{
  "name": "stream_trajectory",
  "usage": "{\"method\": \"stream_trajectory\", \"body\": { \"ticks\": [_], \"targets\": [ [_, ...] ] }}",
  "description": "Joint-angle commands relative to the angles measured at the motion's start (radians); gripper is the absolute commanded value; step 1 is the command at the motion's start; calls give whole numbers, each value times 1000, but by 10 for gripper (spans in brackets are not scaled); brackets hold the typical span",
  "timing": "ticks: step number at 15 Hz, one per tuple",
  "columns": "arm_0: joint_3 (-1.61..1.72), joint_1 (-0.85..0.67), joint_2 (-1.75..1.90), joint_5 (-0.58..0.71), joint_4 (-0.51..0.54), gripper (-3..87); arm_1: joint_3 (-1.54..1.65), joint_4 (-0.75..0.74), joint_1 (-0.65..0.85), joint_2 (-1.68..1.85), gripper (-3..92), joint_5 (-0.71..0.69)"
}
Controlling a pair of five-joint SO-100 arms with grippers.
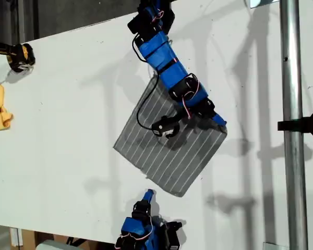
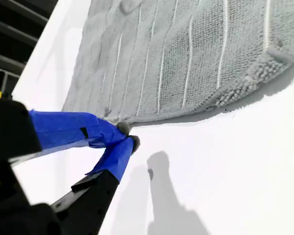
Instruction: Grasp corners of a towel and fold twice.
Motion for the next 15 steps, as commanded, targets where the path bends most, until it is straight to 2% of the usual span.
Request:
{"method": "stream_trajectory", "body": {
  "ticks": [1, 11, 15],
  "targets": [
    [-6, 8, 8, 5, -18, -22, -109, -2, 12, 3, 340, -21],
    [-6, 6, 8, 3, -18, -22, -173, -54, 20, -170, 328, -26],
    [-6, 6, 8, 5, -18, -22, -175, -38, 29, -239, 278, -14]
  ]
}}
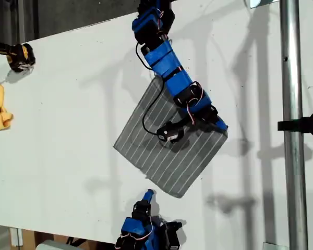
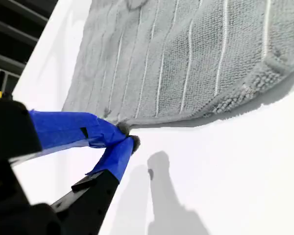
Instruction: Grasp corners of a towel and fold twice.
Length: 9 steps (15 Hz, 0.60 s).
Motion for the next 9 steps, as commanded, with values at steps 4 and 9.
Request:
{"method": "stream_trajectory", "body": {
  "ticks": [4, 9],
  "targets": [
    [-6, 6, 8, 5, -18, -22, 15, 187, 12, -21, 269, 81],
    [-6, 5, 8, 9, -20, -22, 176, 322, 2, 129, 279, 153]
  ]
}}
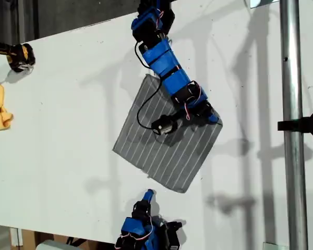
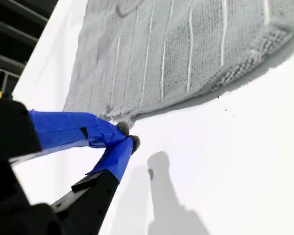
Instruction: Grasp corners of a towel and fold twice.
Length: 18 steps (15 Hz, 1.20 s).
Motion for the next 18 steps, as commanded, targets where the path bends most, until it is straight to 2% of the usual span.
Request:
{"method": "stream_trajectory", "body": {
  "ticks": [1, 6, 11, 15, 17, 18],
  "targets": [
    [-6, 5, 8, 9, -20, -22, 92, 35, 0, 83, 279, 17],
    [-6, 6, 8, 11, -20, -22, 109, 97, 14, 135, 266, 14],
    [-6, 6, 8, 11, -20, -22, 98, 109, 8, 164, -1, 15],
    [-15, 28, 8, -2, -28, -22, 98, 74, 8, 181, -1, -3],
    [-60, 71, 6, -55, -77, -23, 98, 52, 11, 178, -1, -6],
    [-137, 71, -21, -80, -51, -23, 98, 37, 14, 178, -1, -6]
  ]
}}
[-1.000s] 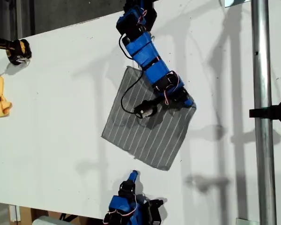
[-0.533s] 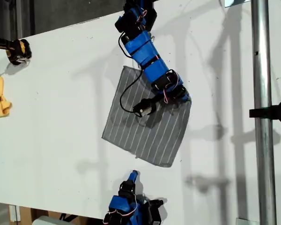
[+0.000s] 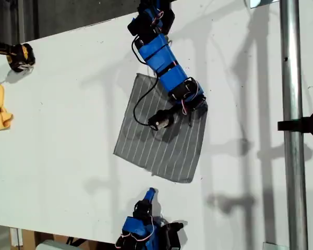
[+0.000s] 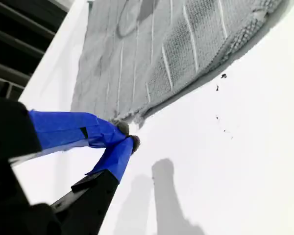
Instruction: Grasp corners of a towel and fold twice.
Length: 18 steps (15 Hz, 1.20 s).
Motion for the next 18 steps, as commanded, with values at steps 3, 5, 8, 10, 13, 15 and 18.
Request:
{"method": "stream_trajectory", "body": {
  "ticks": [3, 5, 8, 10, 13, 15, 18],
  "targets": [
    [-431, 34, -419, -25, 9, -23, -14, -64, 26, 51, -1, -28],
    [-650, 74, -706, 9, 9, -23, -14, -71, 34, 49, -1, -34],
    [-923, 158, -1011, 87, 34, -23, -14, -92, 38, 43, -1, -44],
    [-1111, 216, -1198, 132, 100, -23, -14, -100, 44, 40, -1, -58],
    [-1358, 305, -1385, 230, 167, -23, -14, -109, 54, 40, -1, -75],
    [-1405, 367, -1420, 324, 144, -23, -14, -117, 57, 41, -1, -84],
    [-1356, 354, -1413, 278, 166, 162, -14, -120, 57, 41, -1, -86]
  ]
}}
